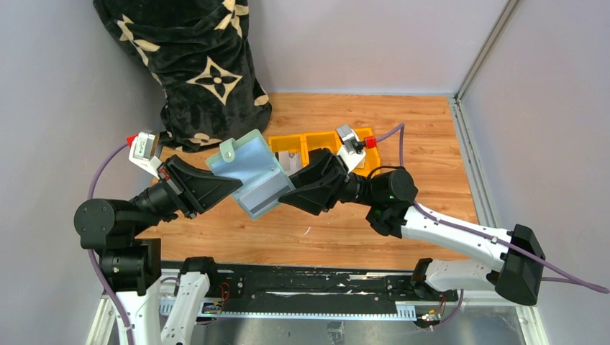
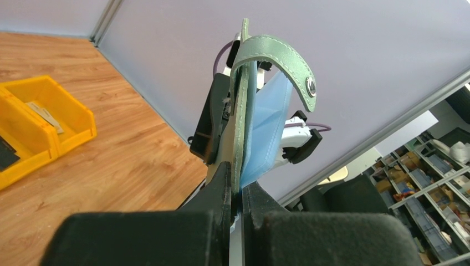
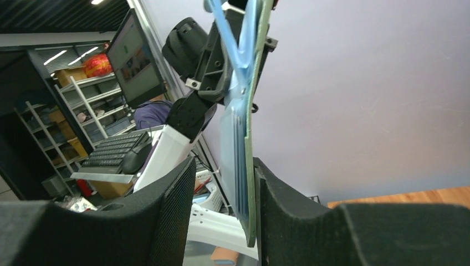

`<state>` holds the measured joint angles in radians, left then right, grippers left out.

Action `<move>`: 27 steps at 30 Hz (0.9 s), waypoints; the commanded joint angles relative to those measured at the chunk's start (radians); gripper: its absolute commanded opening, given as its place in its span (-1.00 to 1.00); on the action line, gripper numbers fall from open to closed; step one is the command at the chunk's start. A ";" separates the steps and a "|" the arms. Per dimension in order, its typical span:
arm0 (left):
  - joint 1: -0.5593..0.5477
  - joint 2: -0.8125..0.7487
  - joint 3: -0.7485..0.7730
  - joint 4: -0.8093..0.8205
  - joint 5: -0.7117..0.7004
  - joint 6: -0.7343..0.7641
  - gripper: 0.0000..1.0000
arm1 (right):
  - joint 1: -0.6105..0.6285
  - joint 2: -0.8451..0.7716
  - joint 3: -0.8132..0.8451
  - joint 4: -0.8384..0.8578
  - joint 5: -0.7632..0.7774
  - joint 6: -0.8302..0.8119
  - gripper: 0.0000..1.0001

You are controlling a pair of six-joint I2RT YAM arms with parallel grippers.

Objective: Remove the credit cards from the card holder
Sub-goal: Remove the credit card from the card holder.

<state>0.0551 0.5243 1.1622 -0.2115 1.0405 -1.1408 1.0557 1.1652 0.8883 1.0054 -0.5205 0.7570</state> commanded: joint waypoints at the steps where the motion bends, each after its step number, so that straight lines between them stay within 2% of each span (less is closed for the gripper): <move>1: -0.001 0.020 0.036 0.013 0.024 -0.018 -1.00 | 0.015 -0.018 -0.045 0.101 -0.069 0.039 -0.09; 10: 0.000 0.022 0.050 0.007 0.024 -0.025 -1.00 | 0.017 -0.053 -0.093 0.085 -0.054 0.002 -0.09; 22: -0.001 0.024 0.069 -0.013 0.027 -0.023 -1.00 | 0.017 -0.062 -0.075 0.034 -0.035 -0.051 -0.42; 27: 0.000 0.025 0.079 -0.016 0.029 -0.023 -1.00 | 0.016 -0.068 -0.089 0.025 -0.039 -0.060 -0.44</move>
<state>0.0551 0.5426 1.2110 -0.2268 1.0523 -1.1500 1.0603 1.1133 0.8051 1.0210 -0.5529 0.7300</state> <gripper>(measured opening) 0.042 0.280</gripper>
